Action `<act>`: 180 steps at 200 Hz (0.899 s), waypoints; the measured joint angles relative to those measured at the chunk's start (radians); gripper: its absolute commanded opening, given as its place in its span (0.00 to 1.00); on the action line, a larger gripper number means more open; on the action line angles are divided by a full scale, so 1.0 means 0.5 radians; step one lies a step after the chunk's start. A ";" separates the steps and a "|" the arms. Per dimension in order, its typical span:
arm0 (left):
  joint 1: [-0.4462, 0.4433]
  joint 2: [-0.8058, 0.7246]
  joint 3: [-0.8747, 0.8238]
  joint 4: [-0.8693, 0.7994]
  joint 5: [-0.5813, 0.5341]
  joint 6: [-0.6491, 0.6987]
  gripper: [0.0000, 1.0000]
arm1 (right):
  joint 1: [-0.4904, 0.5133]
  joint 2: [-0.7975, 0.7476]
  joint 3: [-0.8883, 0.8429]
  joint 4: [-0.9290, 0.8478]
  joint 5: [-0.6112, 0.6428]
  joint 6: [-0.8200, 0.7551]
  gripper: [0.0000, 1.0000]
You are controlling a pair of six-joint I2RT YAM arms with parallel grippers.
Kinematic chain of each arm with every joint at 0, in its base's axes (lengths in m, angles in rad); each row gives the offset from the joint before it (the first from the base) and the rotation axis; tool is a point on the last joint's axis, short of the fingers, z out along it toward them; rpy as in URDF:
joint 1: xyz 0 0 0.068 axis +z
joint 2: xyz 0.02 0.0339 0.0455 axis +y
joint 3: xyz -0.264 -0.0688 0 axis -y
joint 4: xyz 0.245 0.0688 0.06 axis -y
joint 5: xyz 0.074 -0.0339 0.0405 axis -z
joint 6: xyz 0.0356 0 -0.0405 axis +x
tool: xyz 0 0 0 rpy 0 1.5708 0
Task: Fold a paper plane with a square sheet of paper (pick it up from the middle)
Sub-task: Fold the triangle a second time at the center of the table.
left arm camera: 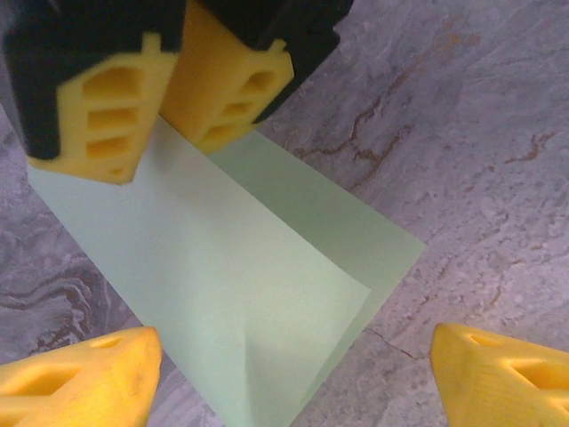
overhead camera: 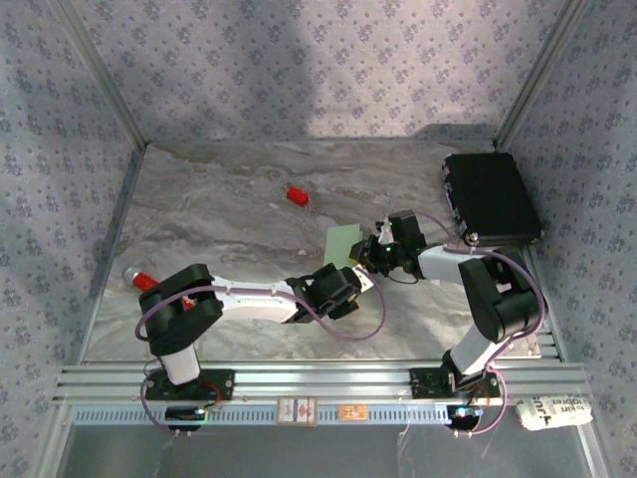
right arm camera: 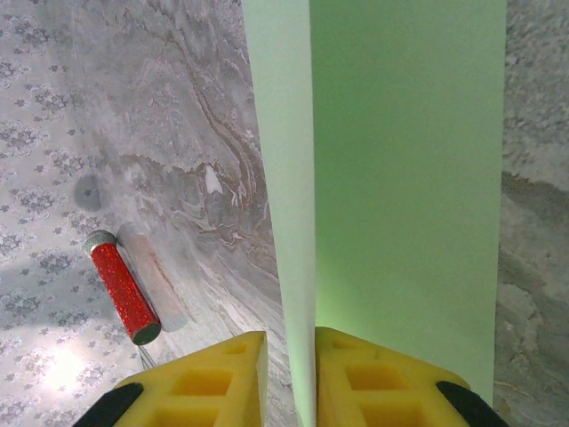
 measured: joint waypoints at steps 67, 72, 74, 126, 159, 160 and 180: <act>0.000 0.048 0.046 0.015 -0.063 0.065 0.57 | -0.001 0.022 0.004 -0.001 0.000 0.000 0.21; 0.001 0.048 0.046 0.015 -0.064 0.060 0.54 | -0.001 0.022 0.004 -0.001 0.000 0.000 0.21; 0.001 0.048 0.046 0.015 -0.063 0.071 0.53 | -0.001 0.022 0.004 -0.001 0.000 0.000 0.21; 0.001 0.048 0.046 0.017 -0.070 0.072 0.25 | -0.005 0.022 0.003 -0.002 0.000 0.000 0.21; 0.005 0.048 0.046 0.015 -0.063 0.051 0.10 | -0.026 0.019 0.003 -0.021 0.002 -0.001 0.22; 0.005 0.048 0.047 0.015 -0.063 0.054 0.10 | -0.027 0.019 0.003 -0.022 0.002 -0.002 0.22; 0.033 0.043 0.047 0.001 -0.006 0.014 0.03 | -0.044 -0.003 0.003 -0.076 0.025 -0.018 0.22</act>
